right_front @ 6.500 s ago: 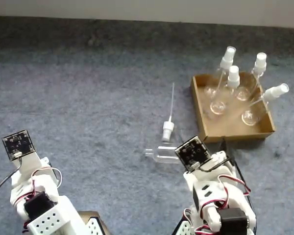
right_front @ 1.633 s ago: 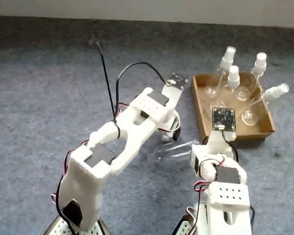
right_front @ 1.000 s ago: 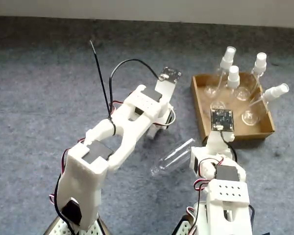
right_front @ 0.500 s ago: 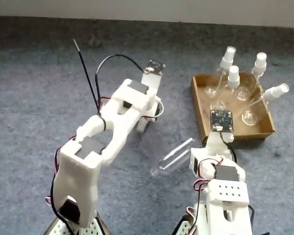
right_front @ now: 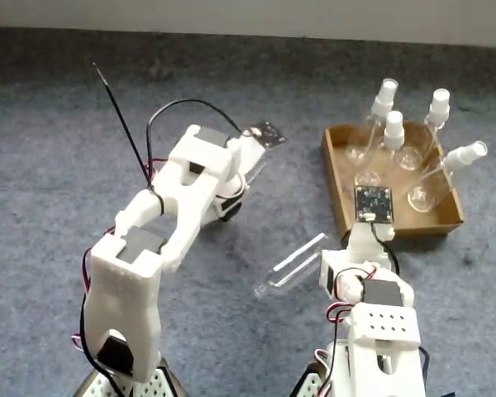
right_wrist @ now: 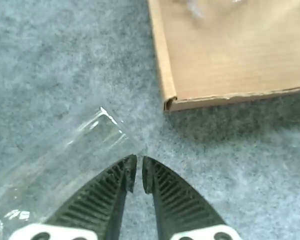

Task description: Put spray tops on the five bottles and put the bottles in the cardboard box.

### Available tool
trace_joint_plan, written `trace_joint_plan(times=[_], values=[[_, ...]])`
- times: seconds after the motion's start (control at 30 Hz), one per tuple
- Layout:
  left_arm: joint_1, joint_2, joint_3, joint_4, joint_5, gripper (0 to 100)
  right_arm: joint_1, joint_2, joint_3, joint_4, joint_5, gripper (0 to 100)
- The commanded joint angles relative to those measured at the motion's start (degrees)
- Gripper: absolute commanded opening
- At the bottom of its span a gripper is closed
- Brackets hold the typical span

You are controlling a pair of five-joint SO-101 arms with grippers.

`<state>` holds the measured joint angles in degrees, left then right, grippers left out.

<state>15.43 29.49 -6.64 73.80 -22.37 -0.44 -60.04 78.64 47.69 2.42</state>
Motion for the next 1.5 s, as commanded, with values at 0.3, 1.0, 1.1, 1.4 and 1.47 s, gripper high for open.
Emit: trace_joint_plan(times=[0.3, 1.0, 1.1, 1.4, 1.47], values=[[-8.75, -1.54, -22.73, 27.16, -2.90, 0, -1.54, -0.04, -0.22, -0.84, 0.00, 0.5], [-9.36, -40.48, 23.25, 20.75, -19.87, 0, -1.54, -0.04, -0.31, -0.84, 0.00, 0.5], [-10.77, -43.03, 32.04, 13.63, -22.24, 0, -1.54, -0.04, -0.31, -0.84, 0.00, 0.5], [-12.53, -49.19, 51.65, -7.74, -26.37, 0, -1.54, -0.04, -0.31, -0.84, 0.00, 0.5], [-12.70, -49.71, 53.14, -10.02, -26.81, 0, -1.54, -0.04, -0.31, -0.84, 0.00, 0.5]])
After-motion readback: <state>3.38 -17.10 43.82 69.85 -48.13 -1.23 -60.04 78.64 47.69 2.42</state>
